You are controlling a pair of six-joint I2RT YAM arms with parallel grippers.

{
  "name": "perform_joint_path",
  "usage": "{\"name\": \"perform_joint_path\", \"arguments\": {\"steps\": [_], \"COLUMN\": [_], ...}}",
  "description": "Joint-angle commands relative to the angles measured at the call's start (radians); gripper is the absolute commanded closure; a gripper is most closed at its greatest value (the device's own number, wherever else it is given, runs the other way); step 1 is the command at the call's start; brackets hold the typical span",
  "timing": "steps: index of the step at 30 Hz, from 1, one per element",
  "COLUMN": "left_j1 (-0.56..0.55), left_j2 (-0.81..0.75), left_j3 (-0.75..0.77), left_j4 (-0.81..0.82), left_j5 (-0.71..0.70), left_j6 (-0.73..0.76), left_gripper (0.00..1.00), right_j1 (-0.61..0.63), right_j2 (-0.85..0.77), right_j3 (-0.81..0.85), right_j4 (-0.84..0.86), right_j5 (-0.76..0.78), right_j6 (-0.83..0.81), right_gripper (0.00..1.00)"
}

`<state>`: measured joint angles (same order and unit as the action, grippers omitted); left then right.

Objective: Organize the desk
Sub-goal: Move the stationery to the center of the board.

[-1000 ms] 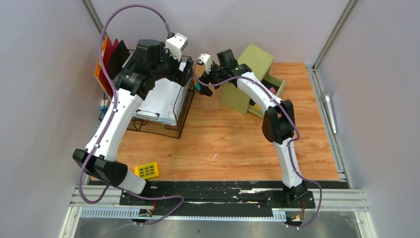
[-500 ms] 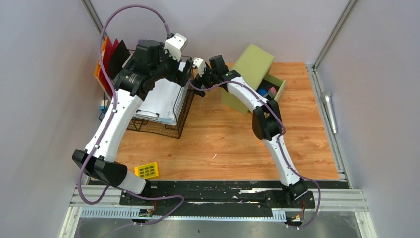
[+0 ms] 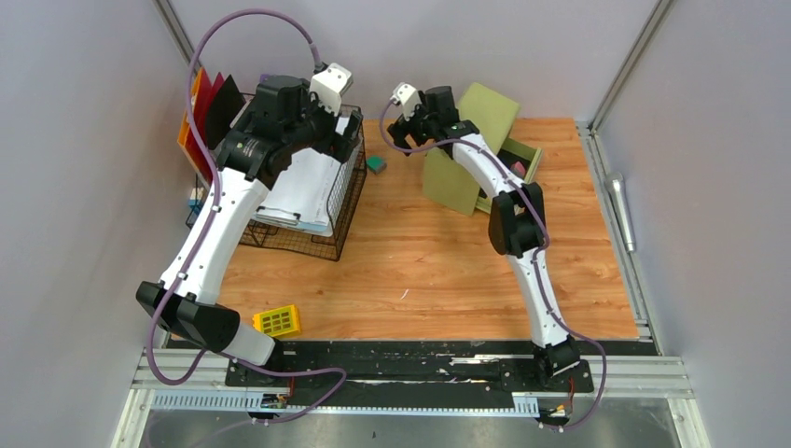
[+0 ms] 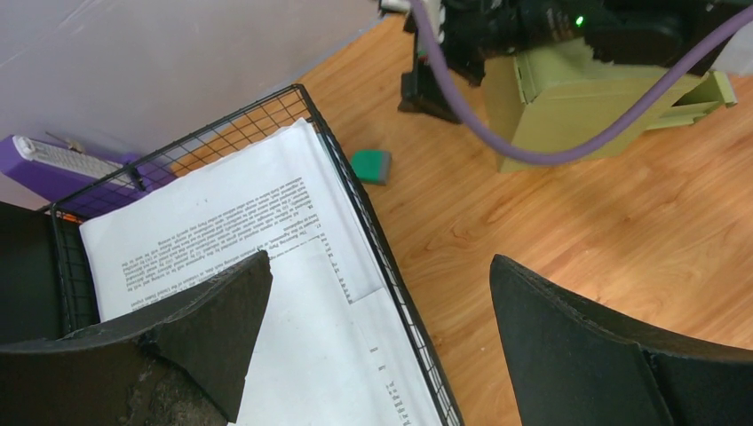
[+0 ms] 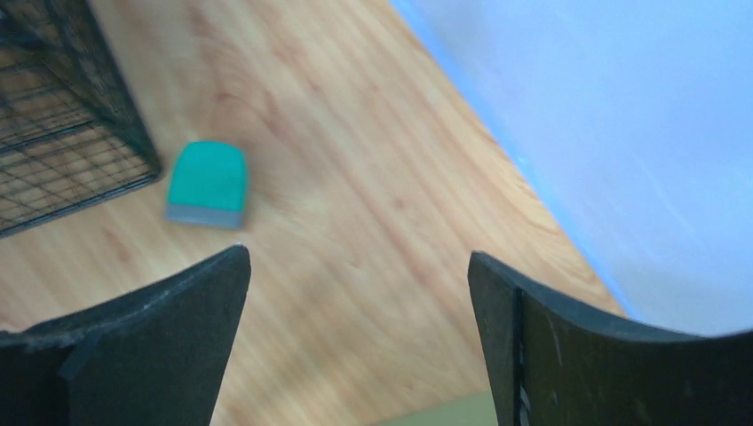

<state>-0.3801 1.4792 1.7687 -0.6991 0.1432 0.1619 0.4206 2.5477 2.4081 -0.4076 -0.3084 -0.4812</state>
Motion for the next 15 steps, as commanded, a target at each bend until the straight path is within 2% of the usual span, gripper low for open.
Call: {"name": "perform_joint_path", "arguments": {"steps": [1,15], "left_j1": [-0.003,-0.003], "left_j2": [-0.032,-0.047], "left_j3": [-0.005,-0.03], "left_j4": [0.018,0.023], "left_j5": [-0.011,-0.03], "left_j6": [0.016,0.028], "left_gripper": [0.0,0.0], "right_j1": [-0.09,-0.178], "right_j2": [-0.051,-0.158], "right_j3": [-0.066,-0.176], "right_j4": [-0.043,-0.153], "right_j5": [0.049,0.128], "right_j6": [-0.05,-0.097], "right_gripper": [0.06,0.07]}}
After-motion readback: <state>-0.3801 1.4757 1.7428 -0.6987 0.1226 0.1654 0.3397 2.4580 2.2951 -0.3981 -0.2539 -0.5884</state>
